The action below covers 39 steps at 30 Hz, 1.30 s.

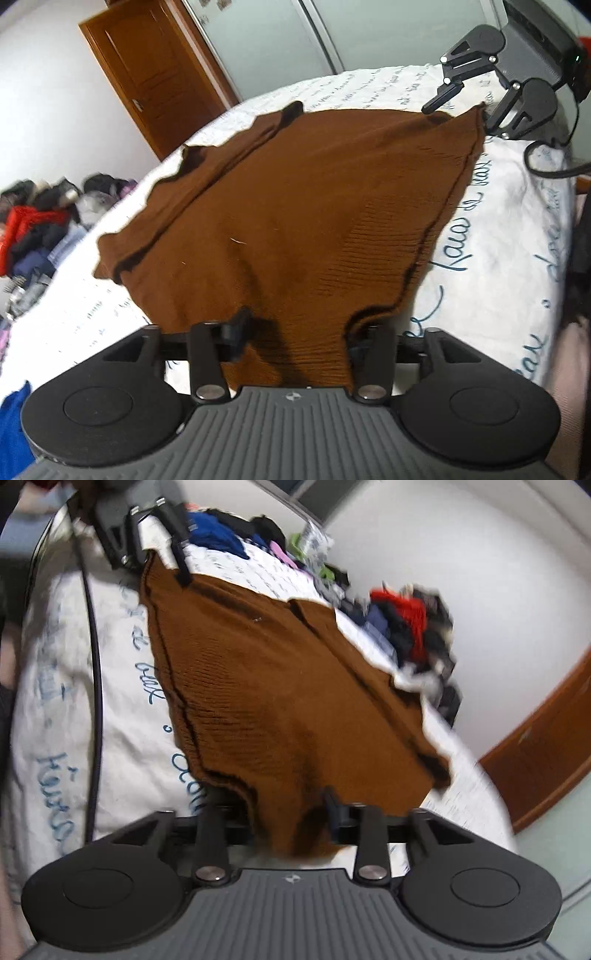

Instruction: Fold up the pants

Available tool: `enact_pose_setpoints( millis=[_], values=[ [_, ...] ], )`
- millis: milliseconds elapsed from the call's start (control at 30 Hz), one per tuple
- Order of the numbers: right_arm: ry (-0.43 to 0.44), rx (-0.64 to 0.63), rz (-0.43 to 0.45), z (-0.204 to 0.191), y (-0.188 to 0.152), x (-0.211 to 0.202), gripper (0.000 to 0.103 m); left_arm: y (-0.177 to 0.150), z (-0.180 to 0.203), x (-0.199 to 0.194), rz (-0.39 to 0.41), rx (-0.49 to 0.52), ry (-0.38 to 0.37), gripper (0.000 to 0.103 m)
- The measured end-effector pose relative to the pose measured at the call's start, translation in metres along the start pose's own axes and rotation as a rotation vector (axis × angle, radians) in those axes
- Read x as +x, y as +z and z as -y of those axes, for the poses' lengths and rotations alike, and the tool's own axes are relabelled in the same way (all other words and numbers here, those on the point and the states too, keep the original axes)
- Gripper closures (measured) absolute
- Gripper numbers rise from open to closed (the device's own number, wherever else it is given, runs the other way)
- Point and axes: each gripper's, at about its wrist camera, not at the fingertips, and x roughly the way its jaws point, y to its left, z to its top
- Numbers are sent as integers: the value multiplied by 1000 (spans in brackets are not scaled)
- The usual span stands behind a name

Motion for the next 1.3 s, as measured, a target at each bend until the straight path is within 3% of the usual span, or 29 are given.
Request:
enact_pose_setpoints(
  millis=[100,133,167,267,433,633,833,1167,1233,1300],
  values=[
    [33,57,12,3,5,2,70,1,-4,1,4,-65,-17,58],
    [38,75,12,5,6,3,87,2,-7,1,-2,-100,-38,69],
    [42,83,7,4,7,3,97,2,-10,1,-10,-132,-57,77],
    [72,128,9,6,7,-1,97,5,-20,0,-9,-213,-81,84],
    [85,308,66,33,12,-11,97,17,-41,-5,43,-331,-92,86],
    [49,438,151,77,25,-12,97,45,-67,-14,135,-398,-40,86],
    [-15,511,231,126,37,3,97,70,-114,-11,206,-500,12,86],
    [-71,558,229,178,48,61,97,99,-181,28,214,-585,77,88],
    [-68,565,216,184,48,75,97,97,-187,35,199,-602,46,88],
    [-58,569,202,185,45,81,97,89,-191,41,172,-645,-34,86]
  ],
)
